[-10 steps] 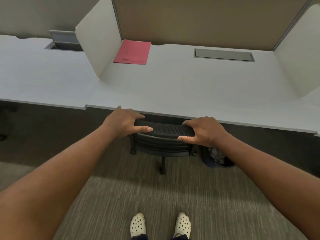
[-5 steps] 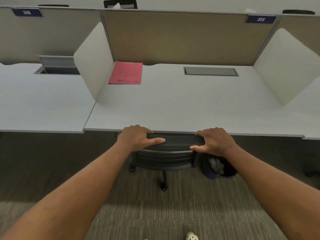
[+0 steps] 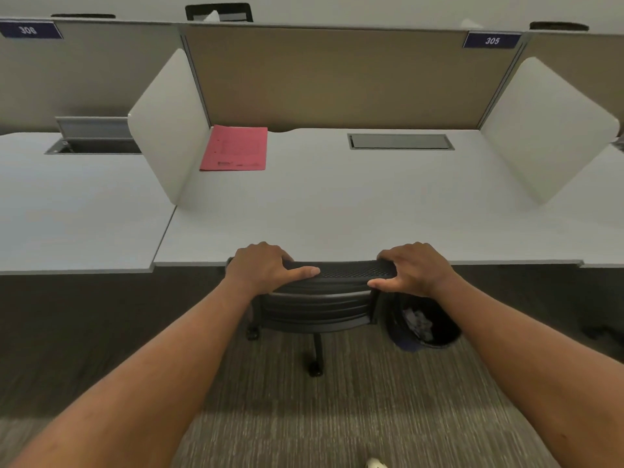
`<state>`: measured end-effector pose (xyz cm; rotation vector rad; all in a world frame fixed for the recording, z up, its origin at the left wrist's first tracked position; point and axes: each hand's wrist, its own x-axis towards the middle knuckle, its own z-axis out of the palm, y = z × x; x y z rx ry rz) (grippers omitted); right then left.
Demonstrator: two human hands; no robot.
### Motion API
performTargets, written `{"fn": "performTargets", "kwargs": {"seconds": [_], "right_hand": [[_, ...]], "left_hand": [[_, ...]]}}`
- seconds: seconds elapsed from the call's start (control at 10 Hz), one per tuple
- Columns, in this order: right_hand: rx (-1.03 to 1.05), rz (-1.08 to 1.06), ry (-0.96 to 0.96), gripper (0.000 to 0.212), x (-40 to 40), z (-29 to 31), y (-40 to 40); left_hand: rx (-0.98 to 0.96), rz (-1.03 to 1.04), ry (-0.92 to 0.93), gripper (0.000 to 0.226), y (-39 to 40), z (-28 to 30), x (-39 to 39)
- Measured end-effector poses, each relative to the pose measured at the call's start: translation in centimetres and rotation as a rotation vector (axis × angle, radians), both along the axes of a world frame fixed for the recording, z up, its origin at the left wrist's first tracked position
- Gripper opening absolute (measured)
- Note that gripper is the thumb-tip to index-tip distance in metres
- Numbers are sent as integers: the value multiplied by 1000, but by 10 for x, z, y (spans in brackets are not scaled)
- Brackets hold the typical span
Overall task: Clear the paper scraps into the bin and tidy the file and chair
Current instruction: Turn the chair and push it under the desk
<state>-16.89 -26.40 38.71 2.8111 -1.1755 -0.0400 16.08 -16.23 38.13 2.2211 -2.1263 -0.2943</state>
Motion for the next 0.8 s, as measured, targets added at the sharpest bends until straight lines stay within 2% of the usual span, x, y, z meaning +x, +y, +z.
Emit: {"fn": "performTargets", "kwargs": {"seconds": [0.6,0.8], "right_hand": [[46,-7,-4,92,10,0,-24],[69,-8,-38,94,9,0,-23]], "left_hand": [[-32,7,42,101,-33,-3,15],[-79,34,57,106,-31,-2,12]]}}
